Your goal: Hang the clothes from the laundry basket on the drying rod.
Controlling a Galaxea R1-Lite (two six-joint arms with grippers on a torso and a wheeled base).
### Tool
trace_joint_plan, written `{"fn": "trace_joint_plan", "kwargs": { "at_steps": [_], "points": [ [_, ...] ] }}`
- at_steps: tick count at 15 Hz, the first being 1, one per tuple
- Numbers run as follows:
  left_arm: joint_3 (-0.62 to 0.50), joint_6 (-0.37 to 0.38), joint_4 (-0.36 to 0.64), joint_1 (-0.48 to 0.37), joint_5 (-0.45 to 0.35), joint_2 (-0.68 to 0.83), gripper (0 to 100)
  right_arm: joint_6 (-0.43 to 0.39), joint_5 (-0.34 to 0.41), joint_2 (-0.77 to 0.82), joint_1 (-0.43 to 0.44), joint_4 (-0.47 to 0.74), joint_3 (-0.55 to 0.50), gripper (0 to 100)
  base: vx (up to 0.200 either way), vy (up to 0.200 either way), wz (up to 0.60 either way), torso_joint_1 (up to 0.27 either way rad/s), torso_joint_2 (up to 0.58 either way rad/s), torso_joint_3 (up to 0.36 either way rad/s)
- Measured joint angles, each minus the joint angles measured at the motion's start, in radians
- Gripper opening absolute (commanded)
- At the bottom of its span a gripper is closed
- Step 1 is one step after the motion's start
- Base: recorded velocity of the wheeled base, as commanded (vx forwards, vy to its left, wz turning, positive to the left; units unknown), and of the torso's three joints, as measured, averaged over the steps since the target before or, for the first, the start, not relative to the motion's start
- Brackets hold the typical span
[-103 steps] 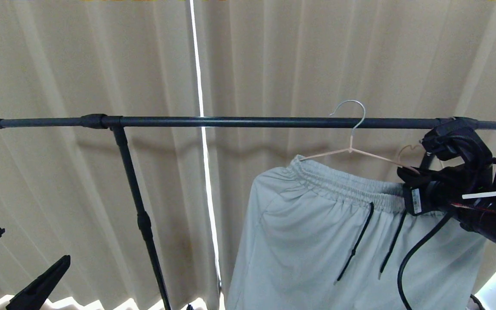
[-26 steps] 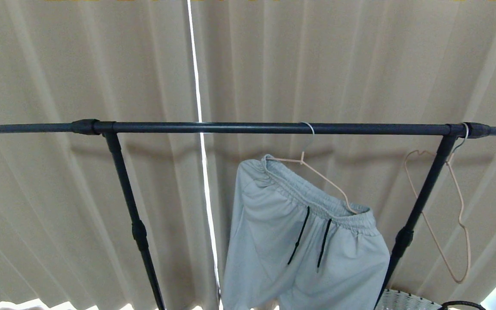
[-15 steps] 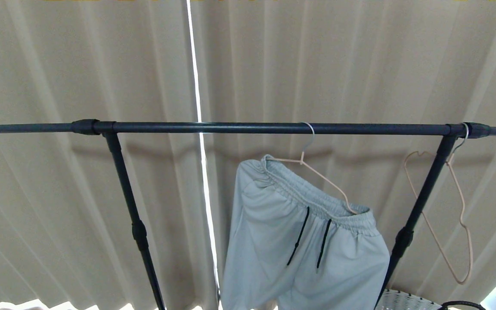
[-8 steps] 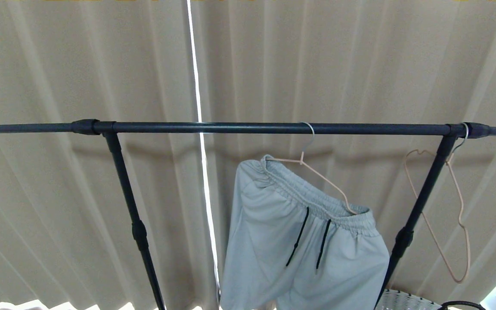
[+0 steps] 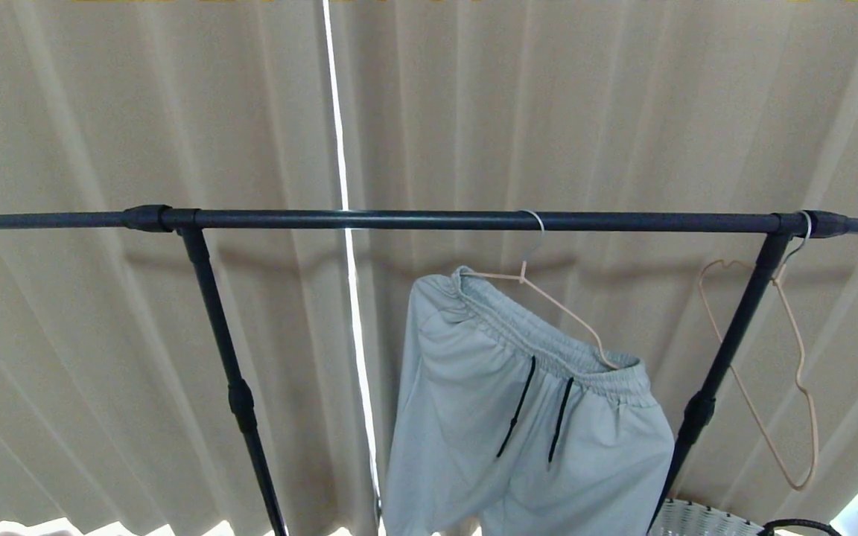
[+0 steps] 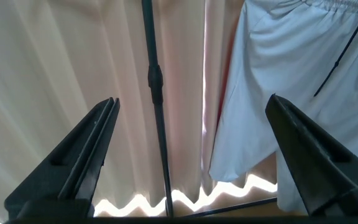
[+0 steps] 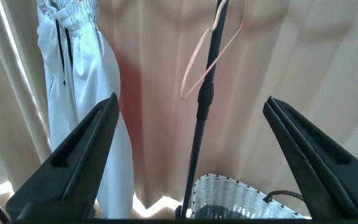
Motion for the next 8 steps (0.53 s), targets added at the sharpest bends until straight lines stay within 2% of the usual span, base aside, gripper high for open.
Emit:
{"fn": "trace_joint_plan", "kwargs": {
  "at_steps": [6, 8],
  "points": [
    [0.0, -0.002, 0.0, 0.001, 0.002, 0.0, 100, 0.009, -0.013, 0.0, 0.0, -0.001, 0.0, 100, -0.2, 0.0, 0.0, 0.002, 0.0, 0.0],
    [0.0, -0.002, 0.0, 0.0, 0.002, 0.0, 100, 0.004, -0.01, 0.0, 0.0, 0.0, 0.0, 100, 0.0, 0.0, 0.0, 0.0, 0.0, 0.0]
  ]
}}
